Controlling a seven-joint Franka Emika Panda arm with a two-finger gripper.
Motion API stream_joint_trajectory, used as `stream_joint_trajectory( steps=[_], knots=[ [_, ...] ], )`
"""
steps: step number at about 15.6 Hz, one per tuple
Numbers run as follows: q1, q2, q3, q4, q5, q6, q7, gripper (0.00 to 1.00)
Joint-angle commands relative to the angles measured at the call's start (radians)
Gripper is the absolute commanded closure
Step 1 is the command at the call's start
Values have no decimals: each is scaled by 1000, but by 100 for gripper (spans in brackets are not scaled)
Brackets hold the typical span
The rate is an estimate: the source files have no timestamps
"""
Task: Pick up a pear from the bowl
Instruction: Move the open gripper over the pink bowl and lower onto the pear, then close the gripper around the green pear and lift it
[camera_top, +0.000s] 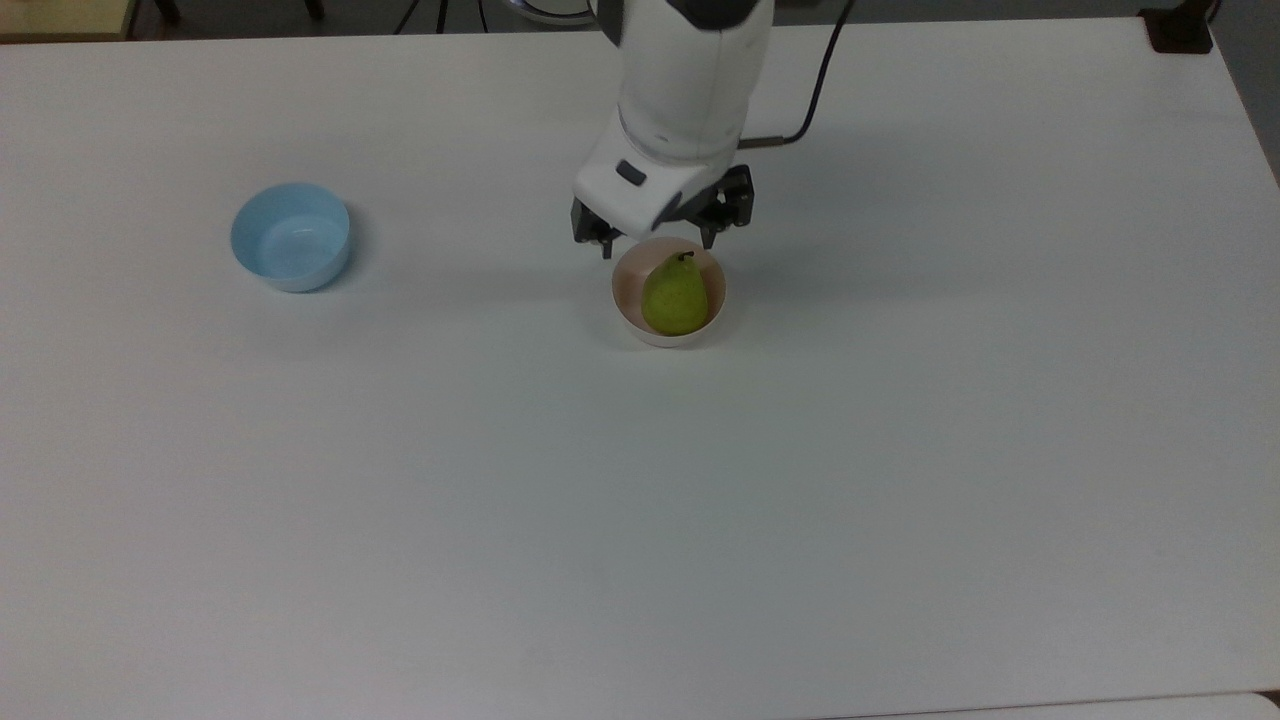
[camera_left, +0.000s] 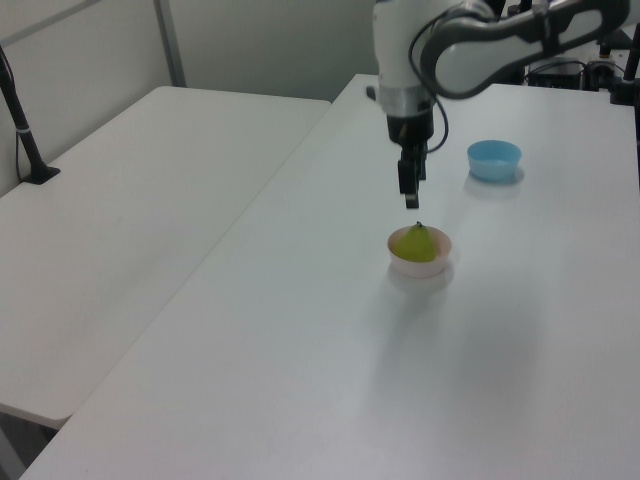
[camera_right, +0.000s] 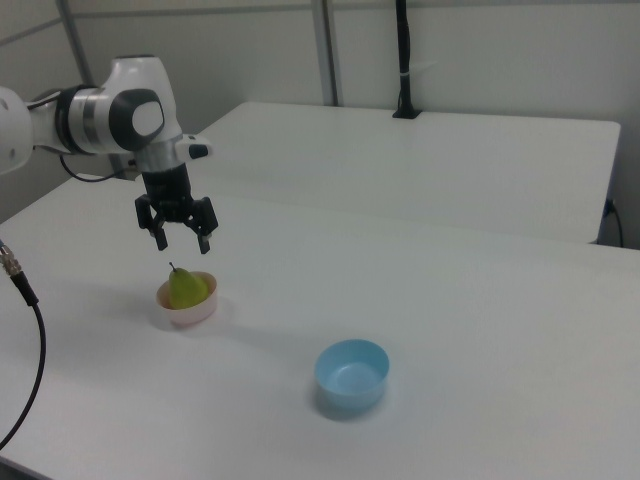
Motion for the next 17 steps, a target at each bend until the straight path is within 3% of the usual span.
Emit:
stream_joint_trajectory(
  steps=[1,9,12,15,17],
  knots=[
    [38,46,-23,-1,-2,47,-8,0],
    [61,114,-15,-41,-62,57,-8,4],
    [63,117,-15,-43,-64,70,-8,24],
    [63,117,-15,-44,-64,83,-6,60],
    [63,114,-15,-43,-62,83,-2,73]
  ],
)
